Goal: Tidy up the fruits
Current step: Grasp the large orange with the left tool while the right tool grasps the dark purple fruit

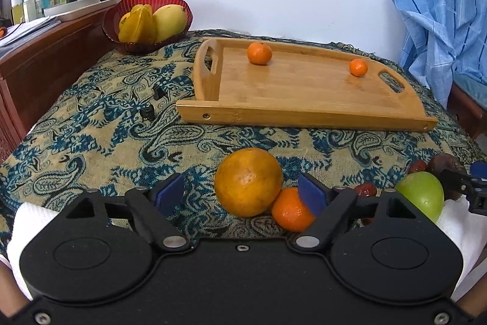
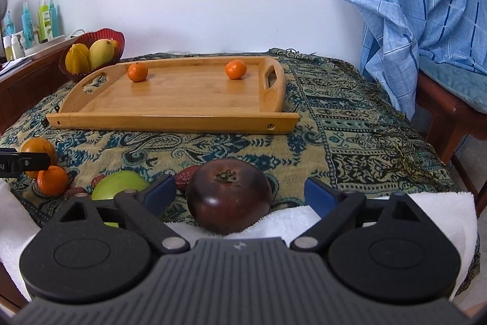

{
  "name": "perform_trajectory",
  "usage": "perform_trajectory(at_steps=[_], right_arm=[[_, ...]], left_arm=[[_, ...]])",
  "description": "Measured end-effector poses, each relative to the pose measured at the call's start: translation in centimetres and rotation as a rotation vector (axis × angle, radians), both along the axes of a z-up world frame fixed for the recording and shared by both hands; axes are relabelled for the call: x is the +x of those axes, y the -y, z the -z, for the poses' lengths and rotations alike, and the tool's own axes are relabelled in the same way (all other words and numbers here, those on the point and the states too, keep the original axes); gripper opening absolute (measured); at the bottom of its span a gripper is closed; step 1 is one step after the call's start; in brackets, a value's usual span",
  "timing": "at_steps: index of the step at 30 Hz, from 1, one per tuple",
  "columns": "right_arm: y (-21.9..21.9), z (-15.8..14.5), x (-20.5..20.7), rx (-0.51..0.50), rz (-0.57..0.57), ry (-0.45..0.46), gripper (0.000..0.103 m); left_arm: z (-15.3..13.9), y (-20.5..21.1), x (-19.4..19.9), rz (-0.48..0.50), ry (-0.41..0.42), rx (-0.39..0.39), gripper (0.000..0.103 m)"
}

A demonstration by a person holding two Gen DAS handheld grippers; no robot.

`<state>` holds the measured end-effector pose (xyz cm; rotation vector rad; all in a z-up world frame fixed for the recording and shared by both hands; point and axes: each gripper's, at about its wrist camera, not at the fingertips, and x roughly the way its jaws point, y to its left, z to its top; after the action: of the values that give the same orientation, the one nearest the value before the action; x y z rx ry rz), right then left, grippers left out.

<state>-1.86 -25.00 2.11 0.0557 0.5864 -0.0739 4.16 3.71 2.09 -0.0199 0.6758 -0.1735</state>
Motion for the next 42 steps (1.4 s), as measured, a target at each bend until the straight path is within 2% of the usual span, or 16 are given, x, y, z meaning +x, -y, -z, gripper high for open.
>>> perform_trajectory(at_steps=[13, 28, 29, 31, 34, 36, 42], right_arm=[[-0.6, 0.6, 0.6, 0.001, -0.027, -0.037, 0.084], [-0.8, 1.2, 1.1, -0.016, -0.025, -0.067, 0.080], [-0.8, 1.2, 1.1, -0.016, -0.024, -0.068, 0.080], [-0.8, 1.3, 1.2, -0.017, -0.023, -0.071, 0.079], [-0.9, 1.3, 1.4, -0.018, -0.020, -0.078, 0.074], [-0.9, 1.4, 1.5, -0.018, -0.021, -0.084, 0.069], [-1.1, 1.7, 1.8, -0.032, -0.019, -0.098, 0.069]], left_arm=[[0.4, 0.6, 1.0, 0.033, -0.023, -0.026, 0.063], [0.7, 0.7, 1.0, 0.041, -0.015, -0.035, 0.062], [0.7, 0.7, 1.0, 0.037, -0.016, -0.040, 0.061], [0.4, 0.4, 0.7, 0.000, -0.003, -0.050, 0.049], [0.5, 0.0, 0.6, -0.003, -0.005, -0.067, 0.049], [0.6, 0.1, 0.7, 0.009, -0.003, -0.050, 0.049], [0.8, 0.4, 1.2, 0.002, -0.019, -0.053, 0.049]])
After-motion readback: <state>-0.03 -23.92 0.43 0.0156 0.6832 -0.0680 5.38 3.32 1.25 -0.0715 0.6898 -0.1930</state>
